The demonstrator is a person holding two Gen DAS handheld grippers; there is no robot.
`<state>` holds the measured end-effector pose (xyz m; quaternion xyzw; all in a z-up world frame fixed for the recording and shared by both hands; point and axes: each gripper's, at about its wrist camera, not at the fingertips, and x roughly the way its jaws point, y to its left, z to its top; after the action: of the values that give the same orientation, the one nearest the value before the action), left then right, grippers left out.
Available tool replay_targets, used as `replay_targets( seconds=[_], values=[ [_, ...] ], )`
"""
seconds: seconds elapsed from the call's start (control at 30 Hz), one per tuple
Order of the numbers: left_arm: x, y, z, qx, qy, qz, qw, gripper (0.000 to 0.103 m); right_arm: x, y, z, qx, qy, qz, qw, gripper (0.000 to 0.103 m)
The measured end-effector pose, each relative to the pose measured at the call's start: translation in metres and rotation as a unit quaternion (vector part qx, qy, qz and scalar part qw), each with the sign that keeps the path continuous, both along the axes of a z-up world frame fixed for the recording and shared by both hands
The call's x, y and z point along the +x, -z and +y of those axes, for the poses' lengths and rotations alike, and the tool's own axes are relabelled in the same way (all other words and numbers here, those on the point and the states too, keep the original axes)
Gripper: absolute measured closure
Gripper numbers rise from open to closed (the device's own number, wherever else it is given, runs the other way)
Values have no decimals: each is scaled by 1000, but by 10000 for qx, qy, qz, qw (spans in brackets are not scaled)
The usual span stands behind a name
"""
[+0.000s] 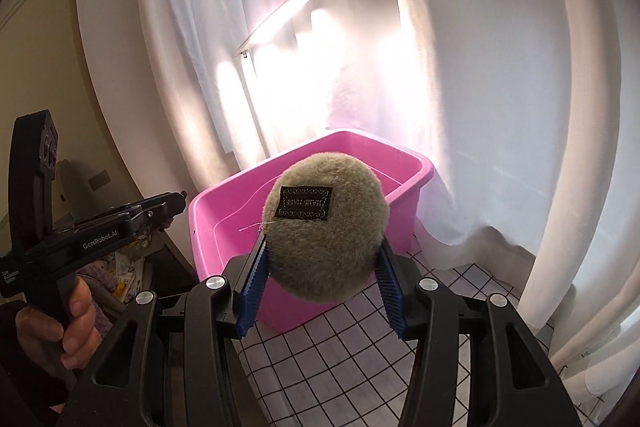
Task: Organize jewelry
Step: 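Lift the hair tie and pom-pom and carry both over the tub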
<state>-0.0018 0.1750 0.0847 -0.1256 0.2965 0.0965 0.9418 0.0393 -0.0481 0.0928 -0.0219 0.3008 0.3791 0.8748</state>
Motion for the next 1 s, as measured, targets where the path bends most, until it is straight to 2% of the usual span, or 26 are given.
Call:
replay_targets(
  seconds=[0.23,0.43,0.63,0.77,1.0],
  values=[
    [33,-1,61,-45,73,-39,10000,89,36,-4,70,-107,-155,-60,9998,55],
    [70,12,95,-178,172,141,9996,89,76,0,124,-256,-252,46,9993,55],
    [111,36,117,-368,332,622,9968,89,113,18,164,-552,-243,356,9975,55],
    [131,51,117,-513,476,965,9929,89,137,39,179,-771,-174,814,9935,55],
    [152,82,122,-759,472,1782,9799,88,163,70,193,-1321,47,1315,9825,55]
  ],
)
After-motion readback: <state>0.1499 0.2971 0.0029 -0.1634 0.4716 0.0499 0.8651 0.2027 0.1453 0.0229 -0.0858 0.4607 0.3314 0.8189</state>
